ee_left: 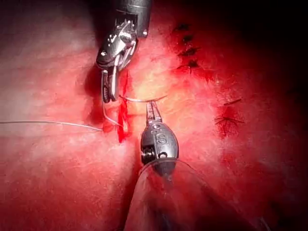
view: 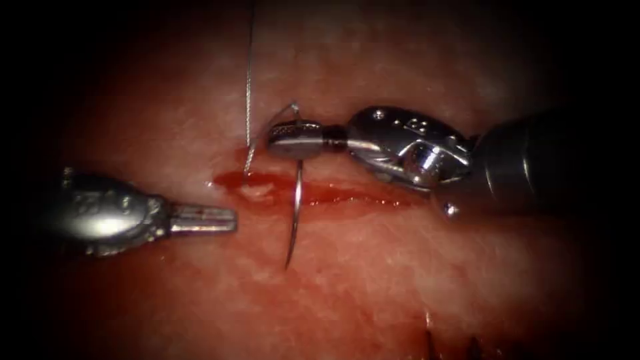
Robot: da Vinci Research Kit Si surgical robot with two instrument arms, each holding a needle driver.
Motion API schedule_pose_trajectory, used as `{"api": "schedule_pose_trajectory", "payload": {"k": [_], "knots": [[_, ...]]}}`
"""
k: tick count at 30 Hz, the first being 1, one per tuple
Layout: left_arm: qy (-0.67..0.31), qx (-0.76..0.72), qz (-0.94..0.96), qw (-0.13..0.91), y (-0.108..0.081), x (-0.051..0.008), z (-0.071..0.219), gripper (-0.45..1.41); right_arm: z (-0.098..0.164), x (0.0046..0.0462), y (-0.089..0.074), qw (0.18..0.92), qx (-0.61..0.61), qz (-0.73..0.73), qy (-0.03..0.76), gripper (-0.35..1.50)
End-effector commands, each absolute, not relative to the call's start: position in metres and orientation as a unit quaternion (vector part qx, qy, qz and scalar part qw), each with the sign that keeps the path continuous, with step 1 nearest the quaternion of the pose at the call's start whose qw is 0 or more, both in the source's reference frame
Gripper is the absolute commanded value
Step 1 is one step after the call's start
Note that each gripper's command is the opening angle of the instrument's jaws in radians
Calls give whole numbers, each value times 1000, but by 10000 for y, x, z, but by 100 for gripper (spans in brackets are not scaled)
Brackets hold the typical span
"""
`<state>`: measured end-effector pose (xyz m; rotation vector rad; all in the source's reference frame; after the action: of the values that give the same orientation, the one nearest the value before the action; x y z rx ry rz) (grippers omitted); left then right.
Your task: Wound Closure
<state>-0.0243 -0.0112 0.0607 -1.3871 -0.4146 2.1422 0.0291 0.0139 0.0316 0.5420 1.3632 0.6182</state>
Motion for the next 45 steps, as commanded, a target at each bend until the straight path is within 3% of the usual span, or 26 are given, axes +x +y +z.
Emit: {"api": "schedule_pose_trajectory", "payload": {"k": [1, 20, 38, 45], "knots": [[-162, -501, 805, 273, -123, -248, 624, -45, 321, 297, 130, 701, 237, 271, 615, -35], [-160, -404, 858, 275, -117, -255, 718, -45, 316, 312, 124, 726, 172, 207, 633, -35], [-151, -138, 940, 273, -96, -273, 730, -45, 317, 318, 127, 755, 102, 134, 633, -35], [-174, -109, 943, 261, -106, -278, 724, -45, 322, 321, 140, 768, 52, 106, 629, -35]]}}
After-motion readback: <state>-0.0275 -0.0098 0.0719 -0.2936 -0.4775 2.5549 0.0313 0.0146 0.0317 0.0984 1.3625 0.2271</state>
